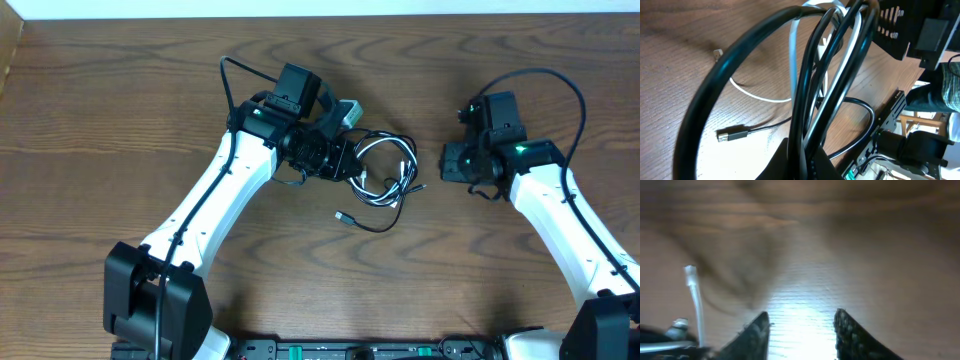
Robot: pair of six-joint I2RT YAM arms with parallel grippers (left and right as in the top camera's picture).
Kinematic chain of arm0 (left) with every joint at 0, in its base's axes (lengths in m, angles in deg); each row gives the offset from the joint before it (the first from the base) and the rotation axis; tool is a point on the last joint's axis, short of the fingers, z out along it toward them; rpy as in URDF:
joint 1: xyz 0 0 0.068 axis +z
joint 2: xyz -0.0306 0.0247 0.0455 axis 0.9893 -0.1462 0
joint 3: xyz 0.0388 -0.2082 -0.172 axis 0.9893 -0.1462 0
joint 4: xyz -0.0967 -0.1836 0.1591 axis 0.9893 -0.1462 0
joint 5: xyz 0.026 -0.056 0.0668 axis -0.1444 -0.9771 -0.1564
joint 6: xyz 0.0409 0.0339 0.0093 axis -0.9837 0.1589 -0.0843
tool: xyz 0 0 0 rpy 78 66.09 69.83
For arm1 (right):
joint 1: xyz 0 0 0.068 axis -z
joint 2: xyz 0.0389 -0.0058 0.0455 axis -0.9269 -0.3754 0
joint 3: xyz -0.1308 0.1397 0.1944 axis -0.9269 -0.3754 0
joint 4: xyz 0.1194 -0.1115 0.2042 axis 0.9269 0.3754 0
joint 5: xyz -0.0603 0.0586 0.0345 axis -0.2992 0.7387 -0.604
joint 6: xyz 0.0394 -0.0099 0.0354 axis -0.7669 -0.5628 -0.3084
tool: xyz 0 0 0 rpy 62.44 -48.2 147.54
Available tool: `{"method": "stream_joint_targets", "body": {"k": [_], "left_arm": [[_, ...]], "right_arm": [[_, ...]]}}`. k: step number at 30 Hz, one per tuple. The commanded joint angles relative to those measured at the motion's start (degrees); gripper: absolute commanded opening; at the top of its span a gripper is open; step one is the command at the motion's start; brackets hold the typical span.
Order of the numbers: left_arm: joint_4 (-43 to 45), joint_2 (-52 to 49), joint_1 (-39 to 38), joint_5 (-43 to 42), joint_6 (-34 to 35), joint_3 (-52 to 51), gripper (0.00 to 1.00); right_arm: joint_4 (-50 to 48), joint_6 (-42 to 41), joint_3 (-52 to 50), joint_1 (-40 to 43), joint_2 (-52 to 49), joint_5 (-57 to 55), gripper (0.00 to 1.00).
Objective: Untangle cables
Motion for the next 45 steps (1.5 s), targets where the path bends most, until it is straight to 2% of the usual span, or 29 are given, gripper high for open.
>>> {"method": "stream_joint_targets", "body": {"k": [1,7,13,18,23,32,45], "left_arm": [[0.0,0.7,0.2,-1.4,1.2,0.3,0.07],[0.3,0.7,0.2,-4.5,2.3,0.3,0.07],[3.5,0.7,0.2,-7.9,6.7,0.3,0.08],[4.8,0.7,-0.2,-8.3,7.3,0.3,0.07],[4.8,0.7,-0.9,-8.3,7.7,0.3,0.08],[3.9,0.7,-1.4,-10.2,7.9,0.3,0.07],[3.9,0.7,-1.4,-13.8,11.0,0.3,0.07]], "right_arm": [[-2.5,4.4,0.7,0.5,0.8,8.3,0.47],[-6.2,10.6,0.7,0.5,0.7,22.6,0.50],[-6.5,10.8,0.7,-2.7,-0.2,24.6,0.50],[-8.5,10.8,0.7,-5.3,-0.3,27.4,0.50],[-8.9,10.5,0.7,-5.8,-0.3,25.5,0.49],[-8.8,5.4,0.7,-5.8,-0.8,10.8,0.49],[-11.9,5.4,0.7,-6.0,-6.4,11.0,0.43]]}}
